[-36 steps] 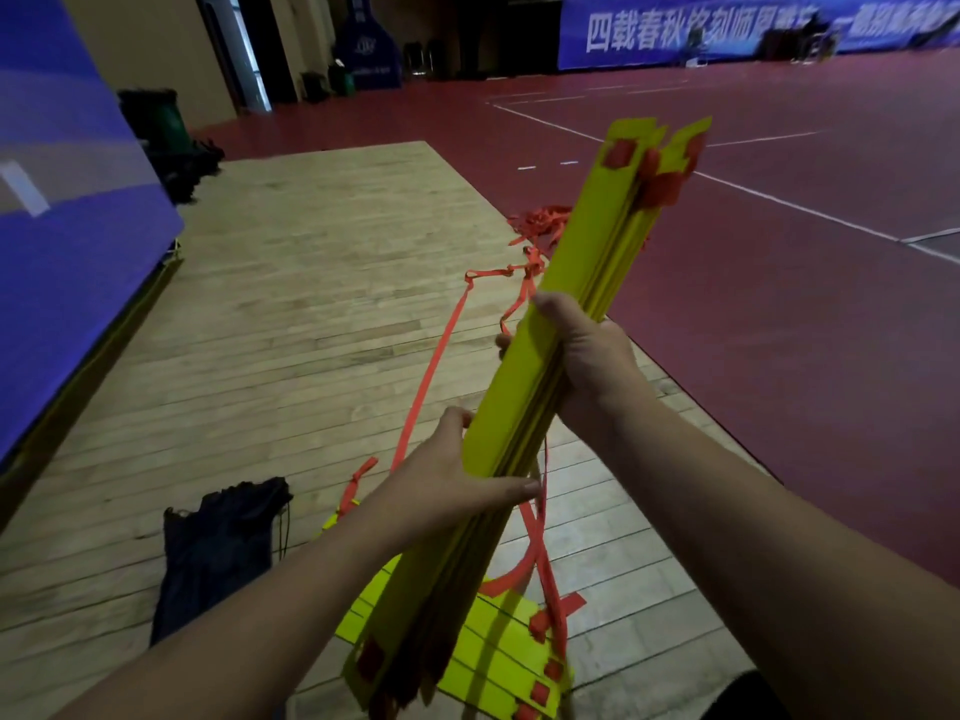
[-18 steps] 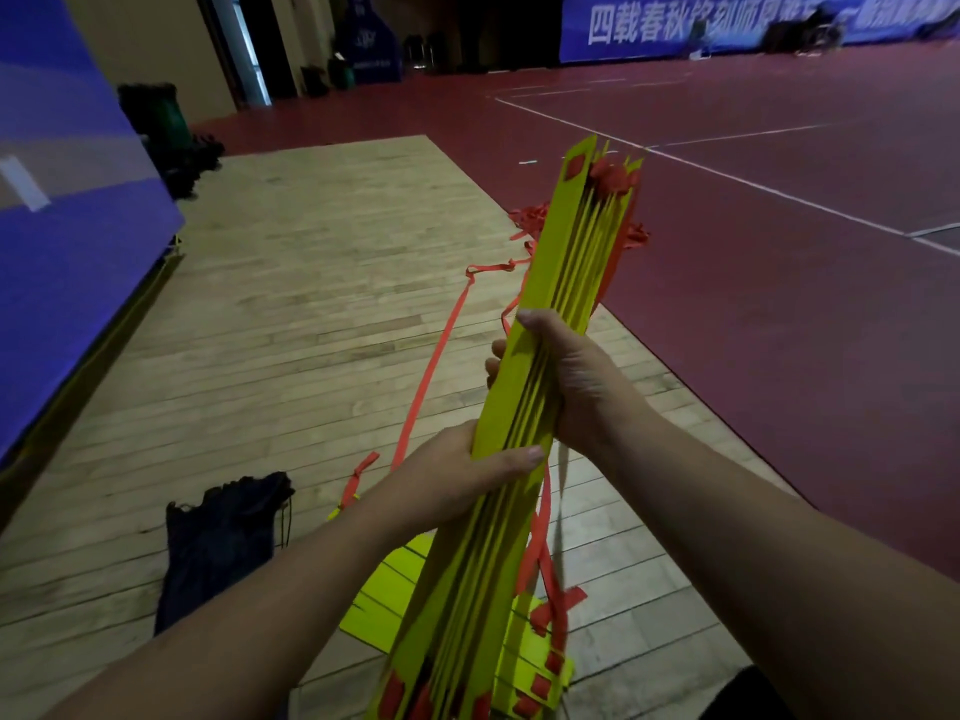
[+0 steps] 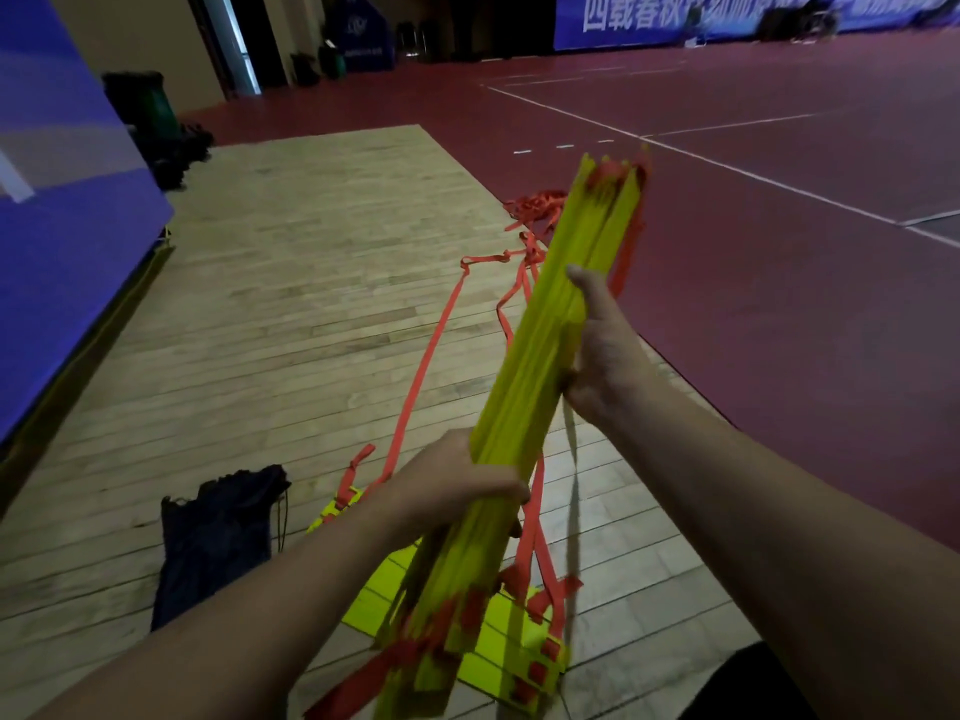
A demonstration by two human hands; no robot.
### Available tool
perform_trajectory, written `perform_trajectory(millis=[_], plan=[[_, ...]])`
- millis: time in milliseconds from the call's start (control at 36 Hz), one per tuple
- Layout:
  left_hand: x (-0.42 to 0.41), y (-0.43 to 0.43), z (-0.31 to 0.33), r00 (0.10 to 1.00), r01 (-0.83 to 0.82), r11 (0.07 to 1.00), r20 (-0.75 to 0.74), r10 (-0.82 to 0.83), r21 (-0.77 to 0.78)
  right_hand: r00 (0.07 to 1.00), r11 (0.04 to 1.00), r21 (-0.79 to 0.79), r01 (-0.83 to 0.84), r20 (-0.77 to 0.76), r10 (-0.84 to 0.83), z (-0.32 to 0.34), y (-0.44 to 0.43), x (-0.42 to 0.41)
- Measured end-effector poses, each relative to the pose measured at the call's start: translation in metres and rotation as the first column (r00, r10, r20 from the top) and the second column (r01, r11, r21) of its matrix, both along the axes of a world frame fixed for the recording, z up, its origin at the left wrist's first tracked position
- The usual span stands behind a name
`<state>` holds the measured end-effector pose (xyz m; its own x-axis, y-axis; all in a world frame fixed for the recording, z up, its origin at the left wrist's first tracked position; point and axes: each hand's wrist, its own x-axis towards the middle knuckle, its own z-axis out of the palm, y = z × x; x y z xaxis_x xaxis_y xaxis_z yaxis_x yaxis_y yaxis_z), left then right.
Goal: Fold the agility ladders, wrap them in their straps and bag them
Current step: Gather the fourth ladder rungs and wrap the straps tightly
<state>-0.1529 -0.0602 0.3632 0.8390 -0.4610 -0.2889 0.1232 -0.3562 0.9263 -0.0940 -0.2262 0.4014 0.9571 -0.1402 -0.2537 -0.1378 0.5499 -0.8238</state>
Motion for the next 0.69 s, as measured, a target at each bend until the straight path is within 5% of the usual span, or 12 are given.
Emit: perform_trajectory(millis=[111, 278, 389, 472, 583, 694], plan=[[0.008, 0.014, 0.003, 0.967, 0.067, 0.953, -0.216, -0.135, -0.295, 0.978, 0.956, 0.208, -0.205, 0.082, 0.192, 0.004, -0.008, -0.002], [0.006, 0.014, -0.003, 0.915, 0.168, 0.903, -0.278, -0.292, -0.395, 0.946, 0.867, 0.379, -0.324, 0.143, 0.291, 0.004, 0.006, -0.006], [0.009, 0.013, -0.006, 0.899, 0.171, 0.931, -0.336, -0.281, -0.321, 0.936, 0.922, 0.160, -0.353, 0.073, 0.346, 0.000, 0.006, -0.006], [0.024, 0.010, -0.004, 0.980, 0.073, 0.988, -0.175, -0.097, -0.138, 0.918, 0.918, -0.038, -0.396, 0.015, 0.397, -0.005, 0.007, -0.006], [0.052, 0.022, 0.014, 0.925, -0.370, 0.872, -0.037, 0.379, -0.320, 0.919, 0.843, -0.381, -0.381, -0.058, 0.389, -0.021, 0.012, -0.009], [0.065, 0.033, 0.024, 0.877, -0.434, 0.781, -0.013, 0.480, -0.449, 0.916, 0.696, -0.625, -0.354, -0.081, 0.393, -0.042, 0.030, -0.013]])
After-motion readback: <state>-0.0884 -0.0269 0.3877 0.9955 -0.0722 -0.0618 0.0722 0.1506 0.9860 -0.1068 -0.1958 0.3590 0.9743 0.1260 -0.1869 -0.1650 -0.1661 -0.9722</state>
